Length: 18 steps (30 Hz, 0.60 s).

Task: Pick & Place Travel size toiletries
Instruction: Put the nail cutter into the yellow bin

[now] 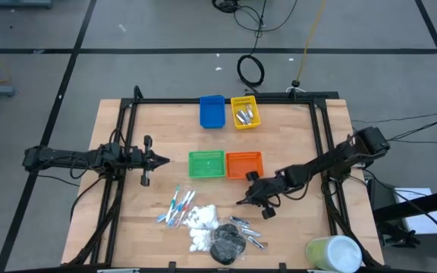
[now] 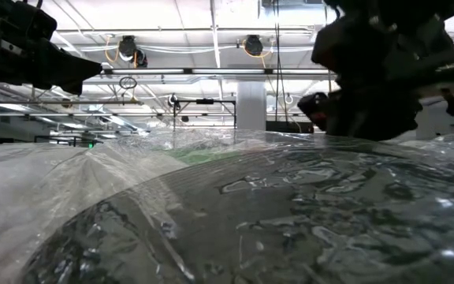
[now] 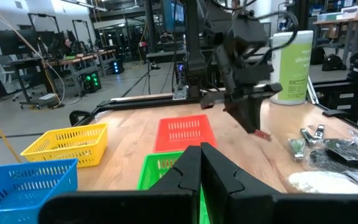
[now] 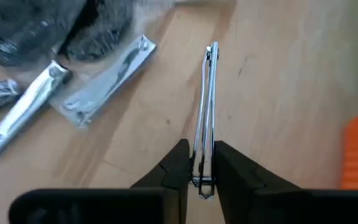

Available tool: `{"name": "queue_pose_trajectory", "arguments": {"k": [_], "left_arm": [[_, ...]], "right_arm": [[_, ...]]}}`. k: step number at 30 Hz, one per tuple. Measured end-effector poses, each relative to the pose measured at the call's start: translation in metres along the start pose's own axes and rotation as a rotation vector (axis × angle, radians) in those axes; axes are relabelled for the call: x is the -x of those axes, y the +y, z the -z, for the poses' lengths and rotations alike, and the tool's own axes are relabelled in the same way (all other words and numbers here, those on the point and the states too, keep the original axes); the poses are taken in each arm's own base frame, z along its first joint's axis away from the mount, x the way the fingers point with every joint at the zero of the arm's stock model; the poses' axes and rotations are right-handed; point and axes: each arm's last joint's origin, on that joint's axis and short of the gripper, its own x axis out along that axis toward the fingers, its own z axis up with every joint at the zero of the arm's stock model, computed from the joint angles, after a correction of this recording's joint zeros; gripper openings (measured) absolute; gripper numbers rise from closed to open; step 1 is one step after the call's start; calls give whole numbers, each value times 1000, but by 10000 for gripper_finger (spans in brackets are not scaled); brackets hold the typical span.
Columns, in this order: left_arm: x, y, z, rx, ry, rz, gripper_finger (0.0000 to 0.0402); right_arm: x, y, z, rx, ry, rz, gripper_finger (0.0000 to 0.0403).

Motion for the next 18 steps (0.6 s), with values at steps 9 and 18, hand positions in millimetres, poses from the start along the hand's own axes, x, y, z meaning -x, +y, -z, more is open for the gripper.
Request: {"name": "queue_pose_trajectory", "arguments": {"k": [9, 18], "left_arm": [[0, 0, 0, 0, 0, 0, 5], [0, 0, 0, 0, 1, 0, 5]], "right_arm": [[47, -10, -24, -35, -204, 36, 46], [77, -54, -26, -262, -299, 225, 46]]}}
